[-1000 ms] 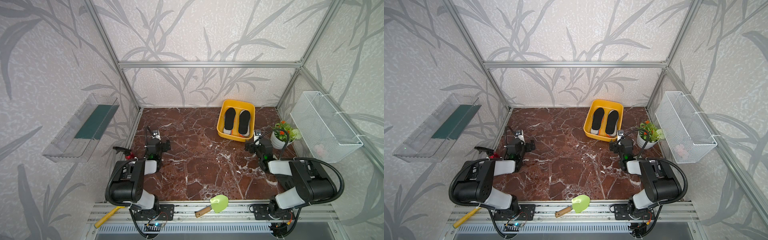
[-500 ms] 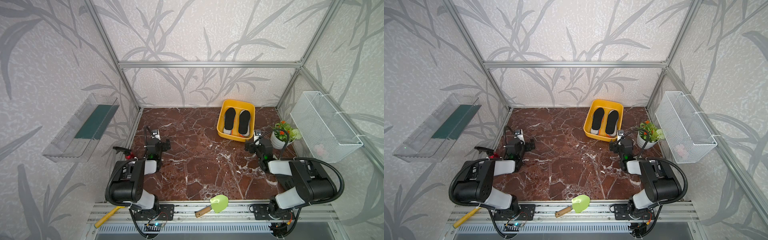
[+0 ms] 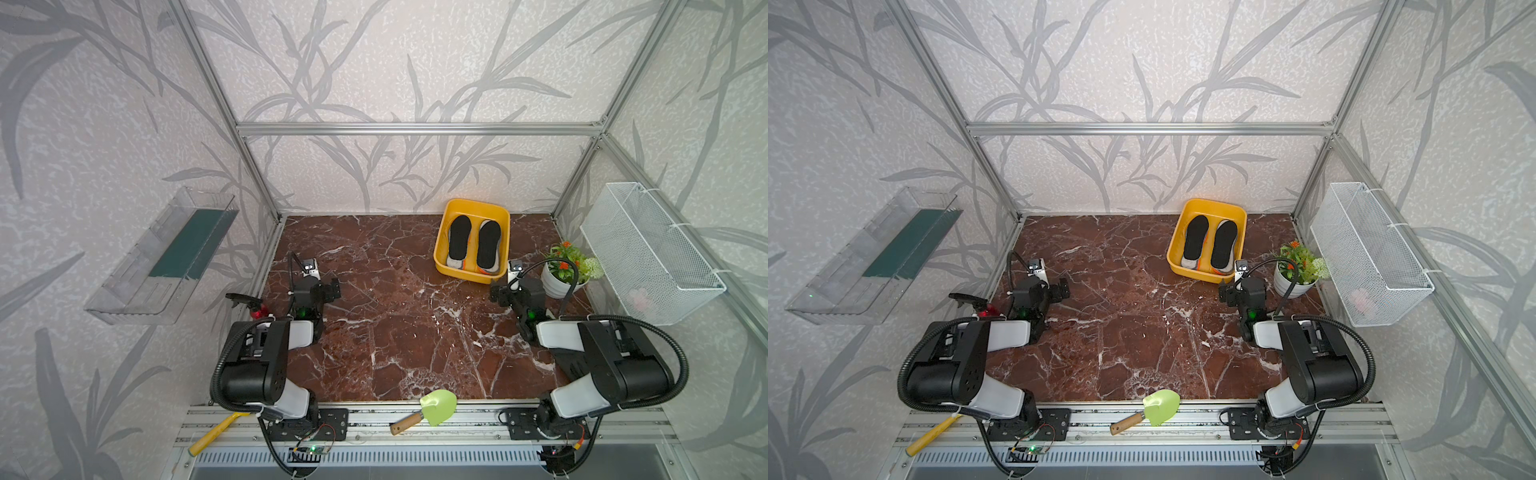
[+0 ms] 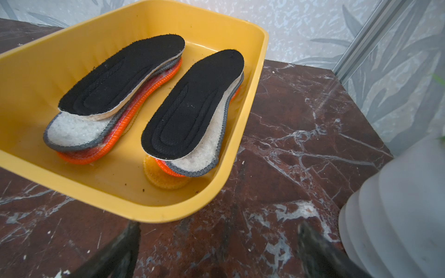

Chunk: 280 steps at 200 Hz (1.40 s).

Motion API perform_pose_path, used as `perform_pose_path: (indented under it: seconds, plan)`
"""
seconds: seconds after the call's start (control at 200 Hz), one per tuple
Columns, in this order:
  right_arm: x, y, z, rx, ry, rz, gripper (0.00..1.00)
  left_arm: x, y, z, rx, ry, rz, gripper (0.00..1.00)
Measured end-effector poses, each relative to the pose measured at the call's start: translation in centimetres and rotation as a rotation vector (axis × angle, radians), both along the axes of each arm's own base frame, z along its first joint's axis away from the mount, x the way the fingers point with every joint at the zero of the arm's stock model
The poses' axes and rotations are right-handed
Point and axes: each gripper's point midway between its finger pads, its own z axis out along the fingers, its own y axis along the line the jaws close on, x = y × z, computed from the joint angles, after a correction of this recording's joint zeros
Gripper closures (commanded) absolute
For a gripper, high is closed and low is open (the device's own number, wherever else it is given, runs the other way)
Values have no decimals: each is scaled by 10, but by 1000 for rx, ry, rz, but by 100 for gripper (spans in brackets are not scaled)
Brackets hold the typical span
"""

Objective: Put the insoles into the storage box
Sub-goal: Reset both arms

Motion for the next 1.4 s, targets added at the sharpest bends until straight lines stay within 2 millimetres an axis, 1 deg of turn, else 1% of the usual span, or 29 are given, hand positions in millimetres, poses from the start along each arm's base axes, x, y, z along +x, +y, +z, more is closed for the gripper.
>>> perform_pose_path:
  seconds: [1.4]
  plan:
    - [1, -2, 0, 14, 2, 10, 1, 0, -1, 0, -5, 0, -11, 1]
